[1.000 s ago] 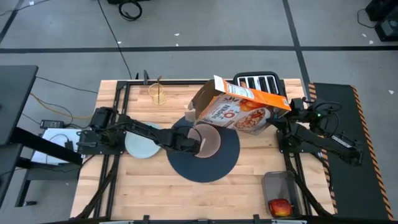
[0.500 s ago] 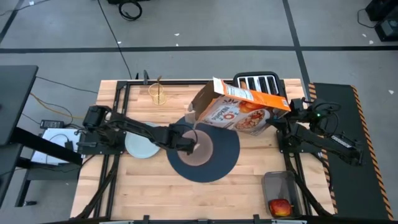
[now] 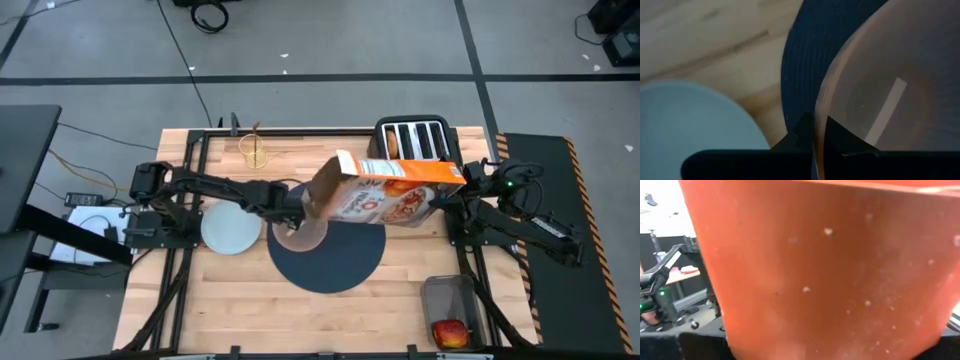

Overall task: Arrange a breakfast setting
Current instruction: Pour the cereal from the orange cereal box into the light orange bowl

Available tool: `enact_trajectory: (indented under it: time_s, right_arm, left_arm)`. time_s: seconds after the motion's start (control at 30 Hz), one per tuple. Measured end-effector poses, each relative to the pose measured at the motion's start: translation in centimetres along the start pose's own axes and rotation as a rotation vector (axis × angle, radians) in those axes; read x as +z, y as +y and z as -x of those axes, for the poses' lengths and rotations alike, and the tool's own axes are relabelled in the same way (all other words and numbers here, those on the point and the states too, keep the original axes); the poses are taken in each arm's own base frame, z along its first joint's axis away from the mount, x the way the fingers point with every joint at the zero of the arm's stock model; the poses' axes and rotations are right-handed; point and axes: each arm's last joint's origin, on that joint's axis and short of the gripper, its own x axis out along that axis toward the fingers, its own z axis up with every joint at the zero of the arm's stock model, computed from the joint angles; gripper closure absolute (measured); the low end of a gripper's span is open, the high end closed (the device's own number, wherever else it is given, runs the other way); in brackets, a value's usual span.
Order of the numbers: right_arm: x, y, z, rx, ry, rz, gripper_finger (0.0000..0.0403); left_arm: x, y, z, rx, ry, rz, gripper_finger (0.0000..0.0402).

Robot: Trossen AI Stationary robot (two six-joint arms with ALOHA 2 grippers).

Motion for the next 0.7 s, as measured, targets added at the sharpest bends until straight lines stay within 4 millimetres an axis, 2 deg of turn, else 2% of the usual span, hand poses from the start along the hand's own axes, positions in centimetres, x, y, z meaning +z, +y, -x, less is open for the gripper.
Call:
enact_trajectory:
  time_s: [0.2,0.5,0.6,0.7]
  right_arm:
    - [0.0,0.2,0.0,0.046,0.011,-0.008,0.011]
    - [0.0,0.1,0.0,0.031,0.009,-0.008,0.011]
    - [-0.3,0.0,0.0,0.02,0.028,-0.017,0.011]
    - [-0.5,0.0,0.1,0.01,0.046,-0.031,0.011]
  left_arm:
    - [1.2,-0.1,-0.3,-0.041,-0.034,-0.029,0.0371]
    - [0.6,-0.3,0.1,-0.049,-0.036,-0.067,0.024]
    - [0.3,0.4,1.7,-0.065,-0.048,-0.086,0.0209]
    - [-0.2,1.9,4.6,-0.1,-0.093,-0.089,0.0191]
